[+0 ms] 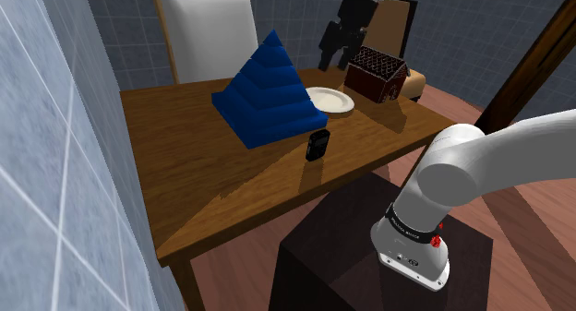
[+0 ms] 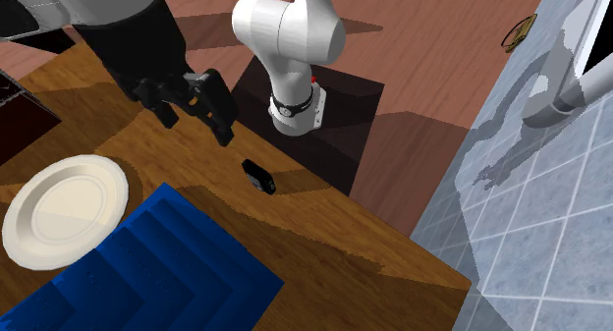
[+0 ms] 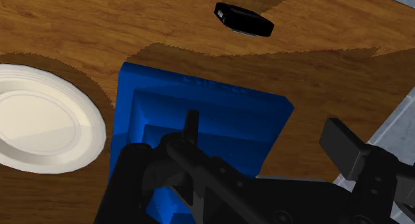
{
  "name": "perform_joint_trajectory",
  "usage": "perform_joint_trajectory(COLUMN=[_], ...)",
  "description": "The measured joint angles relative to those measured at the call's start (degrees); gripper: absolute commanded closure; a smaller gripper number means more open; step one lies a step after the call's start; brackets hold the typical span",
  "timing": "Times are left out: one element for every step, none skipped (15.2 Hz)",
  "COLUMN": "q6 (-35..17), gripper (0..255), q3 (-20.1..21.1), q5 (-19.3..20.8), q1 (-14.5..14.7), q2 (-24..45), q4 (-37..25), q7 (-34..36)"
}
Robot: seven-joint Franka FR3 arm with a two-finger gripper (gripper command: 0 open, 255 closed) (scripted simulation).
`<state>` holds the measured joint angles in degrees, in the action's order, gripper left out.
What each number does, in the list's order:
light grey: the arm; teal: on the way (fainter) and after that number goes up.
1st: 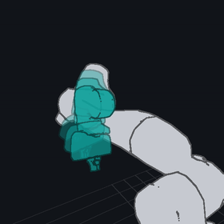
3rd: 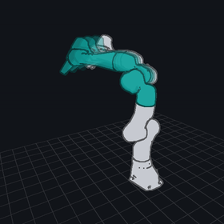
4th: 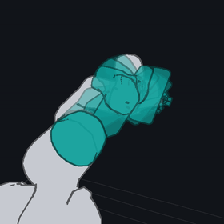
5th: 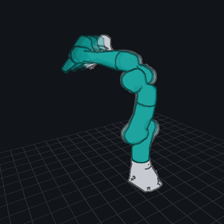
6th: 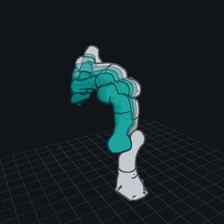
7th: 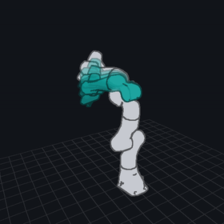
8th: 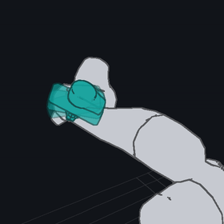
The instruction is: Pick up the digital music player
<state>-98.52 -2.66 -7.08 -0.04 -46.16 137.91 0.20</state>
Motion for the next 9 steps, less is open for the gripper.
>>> perform_joint_trajectory(q6=[0.0,-0.8,-1.3,-2.1,-3.2,-4.1,-5.3,-6.5,-7.5], gripper=[0,0,0,0,0,0,0,0,0], q3=[0.0,0.4,0.9,1.6,2.5,3.1,4.2,5.1,5.7], q5=[0.0,0.1,0.3,0.5,0.6,0.9,0.8,1.0,1.3], q1=[0.0,0.0,0.1,0.2,0.3,0.4,0.6,0.8,0.8], q2=[0.0,0.2,0.0,-0.3,0.0,-0.3,-0.1,-0.1,0.3], q4=[0.0,0.9,2.0,3.5,4.8,6.5,8.0,9.7,10.9], q7=[0.0,0.1,0.4,0.7,1.2,1.5,2.2,2.7,2.9])
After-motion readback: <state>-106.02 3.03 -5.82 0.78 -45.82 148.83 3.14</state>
